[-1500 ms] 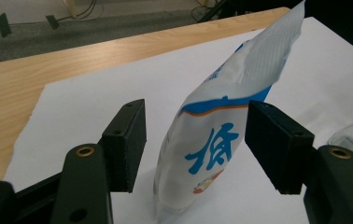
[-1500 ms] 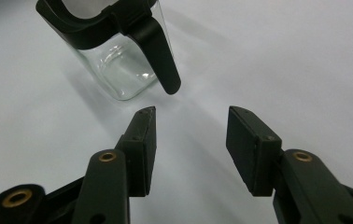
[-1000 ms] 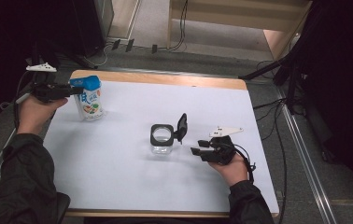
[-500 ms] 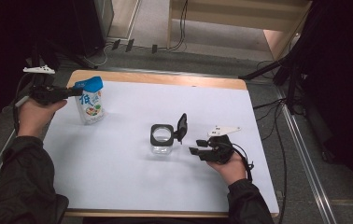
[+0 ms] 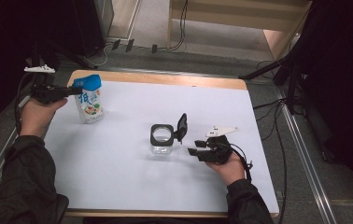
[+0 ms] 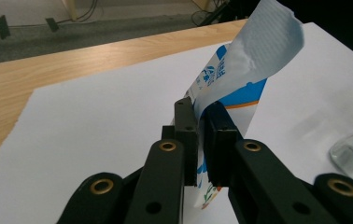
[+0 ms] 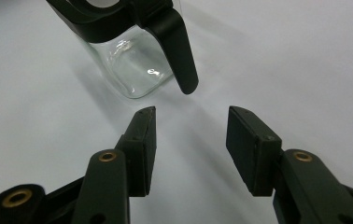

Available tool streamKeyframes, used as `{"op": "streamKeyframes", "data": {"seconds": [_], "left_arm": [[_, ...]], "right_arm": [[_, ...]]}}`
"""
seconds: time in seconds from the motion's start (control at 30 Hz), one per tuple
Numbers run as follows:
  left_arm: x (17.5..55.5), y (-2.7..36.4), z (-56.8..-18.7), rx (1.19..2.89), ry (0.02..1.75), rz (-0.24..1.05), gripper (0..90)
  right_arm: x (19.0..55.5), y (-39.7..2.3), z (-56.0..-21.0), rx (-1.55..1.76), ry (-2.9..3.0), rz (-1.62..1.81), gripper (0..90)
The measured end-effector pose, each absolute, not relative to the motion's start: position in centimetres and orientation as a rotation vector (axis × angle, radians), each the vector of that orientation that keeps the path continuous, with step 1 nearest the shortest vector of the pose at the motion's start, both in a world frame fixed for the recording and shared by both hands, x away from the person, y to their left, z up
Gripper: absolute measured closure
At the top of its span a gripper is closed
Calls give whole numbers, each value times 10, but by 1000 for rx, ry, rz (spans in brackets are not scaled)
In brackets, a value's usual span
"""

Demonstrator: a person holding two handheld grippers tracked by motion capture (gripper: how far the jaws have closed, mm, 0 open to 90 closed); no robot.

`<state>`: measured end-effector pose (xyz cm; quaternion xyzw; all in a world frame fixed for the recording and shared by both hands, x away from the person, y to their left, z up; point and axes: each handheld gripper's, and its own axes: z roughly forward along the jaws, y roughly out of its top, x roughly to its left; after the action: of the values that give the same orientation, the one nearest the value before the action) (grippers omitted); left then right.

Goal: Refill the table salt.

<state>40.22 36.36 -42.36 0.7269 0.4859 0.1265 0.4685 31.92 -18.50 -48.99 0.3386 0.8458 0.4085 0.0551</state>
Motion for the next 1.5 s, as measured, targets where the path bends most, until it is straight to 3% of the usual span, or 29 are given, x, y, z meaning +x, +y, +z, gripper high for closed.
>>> {"op": "streamKeyframes", "data": {"seconds": [0.47, 0.77, 1.2, 1.5], "left_arm": [[395, 349, -407, 1806, 1188, 286, 900], [376, 341, -382, 1776, 1161, 283, 900], [350, 328, -367, 1773, 1113, 281, 900], [336, 320, -367, 1792, 1118, 234, 900]], "right_arm": [[316, -182, -485, 1006, 2563, 1290, 552], [295, -174, -472, 960, 2582, 1367, 616], [261, -120, -463, 735, 2692, 1444, 636], [260, -86, -462, 632, 2711, 1502, 613]]}}
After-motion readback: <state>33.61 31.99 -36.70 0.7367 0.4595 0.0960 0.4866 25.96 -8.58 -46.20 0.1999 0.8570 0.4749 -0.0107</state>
